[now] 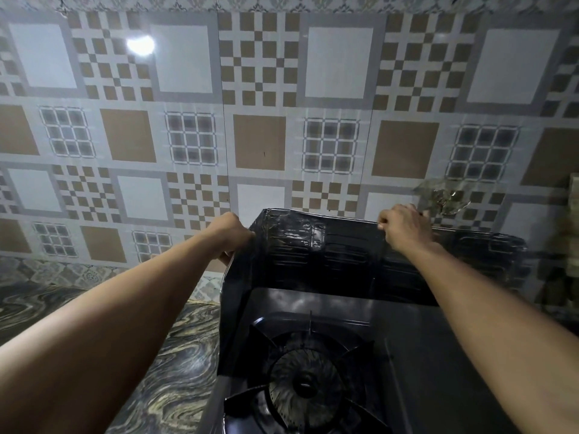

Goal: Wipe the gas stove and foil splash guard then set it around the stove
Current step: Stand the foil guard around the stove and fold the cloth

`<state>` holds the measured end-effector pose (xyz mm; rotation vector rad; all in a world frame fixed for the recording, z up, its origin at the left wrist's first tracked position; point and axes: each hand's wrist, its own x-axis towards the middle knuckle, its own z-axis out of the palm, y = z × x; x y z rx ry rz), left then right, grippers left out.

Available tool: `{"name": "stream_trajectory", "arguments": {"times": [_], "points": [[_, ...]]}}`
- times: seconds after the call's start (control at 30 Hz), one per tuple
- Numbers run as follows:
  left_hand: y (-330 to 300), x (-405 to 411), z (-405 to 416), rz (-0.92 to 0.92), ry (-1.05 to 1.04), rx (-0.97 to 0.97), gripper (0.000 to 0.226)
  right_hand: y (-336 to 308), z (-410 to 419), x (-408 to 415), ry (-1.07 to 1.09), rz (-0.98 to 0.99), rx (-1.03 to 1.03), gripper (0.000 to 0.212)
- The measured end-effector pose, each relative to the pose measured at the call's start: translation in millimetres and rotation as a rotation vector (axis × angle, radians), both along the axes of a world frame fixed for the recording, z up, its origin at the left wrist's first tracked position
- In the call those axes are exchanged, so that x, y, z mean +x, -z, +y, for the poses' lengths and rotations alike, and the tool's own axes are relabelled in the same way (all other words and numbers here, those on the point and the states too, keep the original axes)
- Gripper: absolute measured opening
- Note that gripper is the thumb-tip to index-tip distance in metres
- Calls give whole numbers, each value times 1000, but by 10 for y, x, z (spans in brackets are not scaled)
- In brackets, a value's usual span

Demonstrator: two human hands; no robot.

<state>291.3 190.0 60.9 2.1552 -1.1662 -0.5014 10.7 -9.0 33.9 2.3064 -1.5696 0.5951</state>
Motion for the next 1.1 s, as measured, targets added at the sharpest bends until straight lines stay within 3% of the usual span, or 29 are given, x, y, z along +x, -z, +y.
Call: {"name": "stream_trajectory", "arguments": {"times": [0.37,0.53,1.1], "points": [[47,54,48,114,-26,-12,67,83,14,54,7,-34,0,24],[79,197,80,50,-55,35,82,62,68,102,-5,-85,4,39],[-19,311,291,93,-74,21,93,43,348,458,-97,-174,14,42]]}}
